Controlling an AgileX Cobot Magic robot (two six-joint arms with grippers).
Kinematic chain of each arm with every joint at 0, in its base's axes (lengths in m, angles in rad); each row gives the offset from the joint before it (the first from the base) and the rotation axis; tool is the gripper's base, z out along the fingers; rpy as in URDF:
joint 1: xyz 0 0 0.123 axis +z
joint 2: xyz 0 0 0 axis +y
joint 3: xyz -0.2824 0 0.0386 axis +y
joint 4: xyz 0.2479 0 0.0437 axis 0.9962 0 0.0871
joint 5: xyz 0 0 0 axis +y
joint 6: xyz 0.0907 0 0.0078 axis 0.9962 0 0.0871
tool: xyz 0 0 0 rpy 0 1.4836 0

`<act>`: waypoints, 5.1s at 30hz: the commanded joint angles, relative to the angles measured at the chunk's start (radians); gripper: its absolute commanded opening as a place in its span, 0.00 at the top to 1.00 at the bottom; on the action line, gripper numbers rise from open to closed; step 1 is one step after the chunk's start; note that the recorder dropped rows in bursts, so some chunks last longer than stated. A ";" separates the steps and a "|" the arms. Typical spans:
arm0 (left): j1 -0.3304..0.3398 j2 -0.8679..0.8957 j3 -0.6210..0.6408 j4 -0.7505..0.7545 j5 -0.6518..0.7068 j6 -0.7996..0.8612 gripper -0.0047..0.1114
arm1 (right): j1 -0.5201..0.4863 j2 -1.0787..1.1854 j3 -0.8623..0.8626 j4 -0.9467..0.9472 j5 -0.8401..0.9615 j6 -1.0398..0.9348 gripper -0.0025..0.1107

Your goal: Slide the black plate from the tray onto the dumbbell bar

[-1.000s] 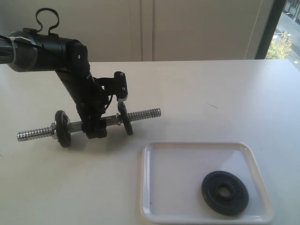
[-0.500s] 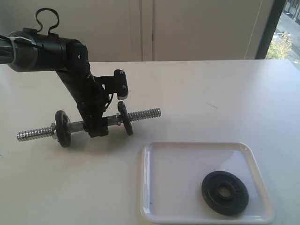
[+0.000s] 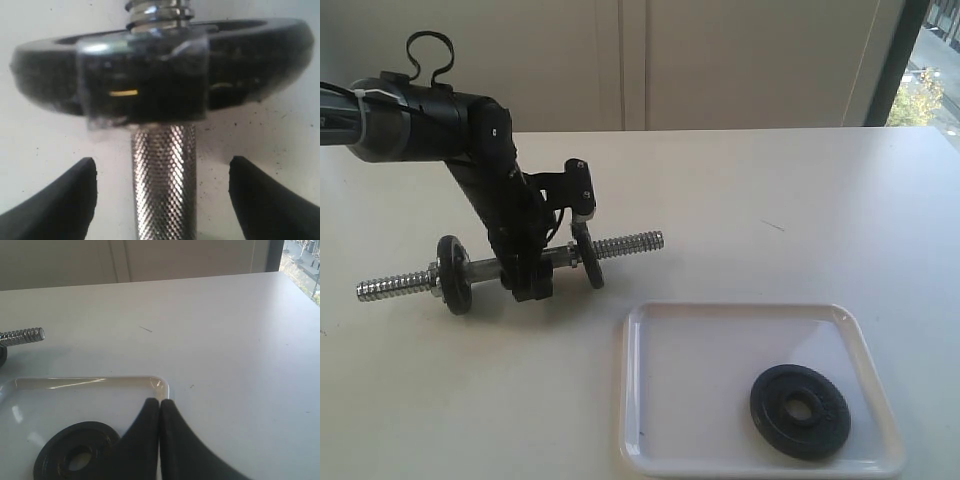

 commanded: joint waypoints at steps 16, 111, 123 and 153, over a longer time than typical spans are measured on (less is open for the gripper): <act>-0.001 -0.001 0.005 -0.017 0.007 -0.007 0.32 | 0.007 -0.004 0.002 -0.002 -0.007 0.022 0.98; -0.001 -0.129 0.005 -0.089 0.057 -0.111 0.96 | 0.059 -0.004 0.002 0.222 -0.630 0.070 0.98; -0.001 -0.129 0.005 -0.092 0.066 -0.111 0.96 | 0.059 -0.004 0.002 0.220 -0.709 0.300 0.98; -0.001 -0.129 0.005 -0.100 0.072 -0.111 0.96 | 0.418 1.480 -0.967 -0.283 0.621 0.003 0.98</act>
